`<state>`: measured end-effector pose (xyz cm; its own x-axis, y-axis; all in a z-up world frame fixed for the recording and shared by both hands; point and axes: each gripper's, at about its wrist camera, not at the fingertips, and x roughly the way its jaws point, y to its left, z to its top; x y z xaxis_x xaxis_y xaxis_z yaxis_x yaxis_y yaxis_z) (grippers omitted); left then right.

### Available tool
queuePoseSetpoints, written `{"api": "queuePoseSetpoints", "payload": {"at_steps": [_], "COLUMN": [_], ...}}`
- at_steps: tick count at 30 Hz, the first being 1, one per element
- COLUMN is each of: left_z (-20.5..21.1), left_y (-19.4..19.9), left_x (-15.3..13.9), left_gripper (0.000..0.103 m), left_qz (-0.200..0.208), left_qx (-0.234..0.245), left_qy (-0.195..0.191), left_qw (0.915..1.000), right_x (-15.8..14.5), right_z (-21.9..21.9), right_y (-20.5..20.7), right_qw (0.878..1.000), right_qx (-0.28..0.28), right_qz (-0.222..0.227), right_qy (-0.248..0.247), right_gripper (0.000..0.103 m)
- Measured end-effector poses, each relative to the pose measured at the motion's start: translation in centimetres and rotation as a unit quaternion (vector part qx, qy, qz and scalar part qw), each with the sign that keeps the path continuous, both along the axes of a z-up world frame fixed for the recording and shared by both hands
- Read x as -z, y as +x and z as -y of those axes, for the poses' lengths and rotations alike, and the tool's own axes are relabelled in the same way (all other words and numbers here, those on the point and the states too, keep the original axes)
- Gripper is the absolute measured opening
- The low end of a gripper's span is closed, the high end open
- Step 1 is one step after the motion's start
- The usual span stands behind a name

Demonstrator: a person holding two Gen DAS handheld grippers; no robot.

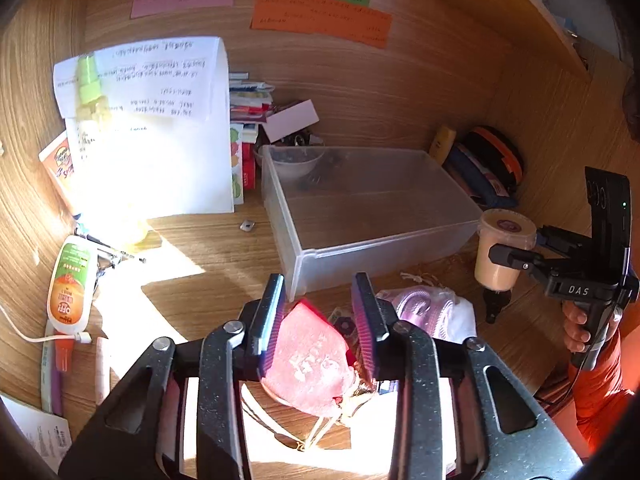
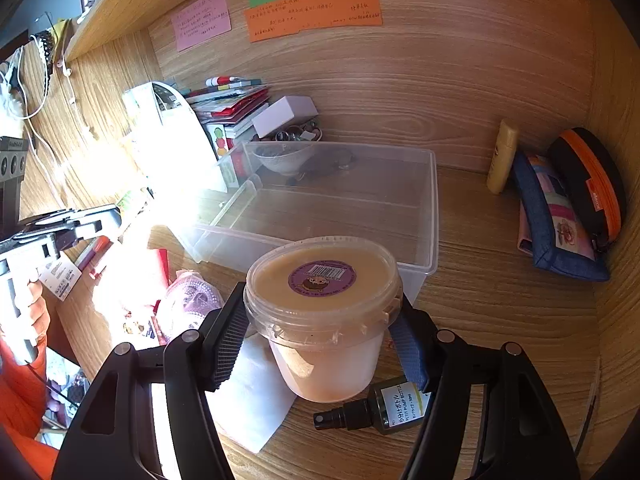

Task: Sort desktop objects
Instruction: 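Lift the pouch with the left tool while the right tool carries the tub toward the clear box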

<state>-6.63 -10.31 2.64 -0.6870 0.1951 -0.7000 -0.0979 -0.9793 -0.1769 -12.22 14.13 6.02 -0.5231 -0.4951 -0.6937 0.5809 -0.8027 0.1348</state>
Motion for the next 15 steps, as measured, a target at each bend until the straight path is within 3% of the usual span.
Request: {"api": "queuePoseSetpoints", "payload": {"at_steps": [4, 6, 15], "left_z": [1.1, 1.4, 1.5], "left_y": [0.7, 1.1, 1.6], "left_x": [1.9, 2.7, 5.5], "left_gripper": [0.042, 0.050, 0.058], "left_qz": [0.030, 0.040, 0.077], "left_qx": [-0.002, 0.000, 0.010], "left_qy": [0.009, 0.013, 0.040], "left_qw": [0.9995, 0.9991, 0.9962], "right_x": [0.1, 0.0, -0.4], "right_z": [0.4, 0.6, 1.4], "right_y": [-0.5, -0.6, -0.5], "right_qw": [1.000, 1.000, 1.000], "right_qx": [-0.004, -0.005, -0.008], "right_qz": [0.005, 0.004, 0.000], "right_qy": [-0.001, 0.001, 0.010], "right_gripper": [0.063, 0.063, 0.063]}}
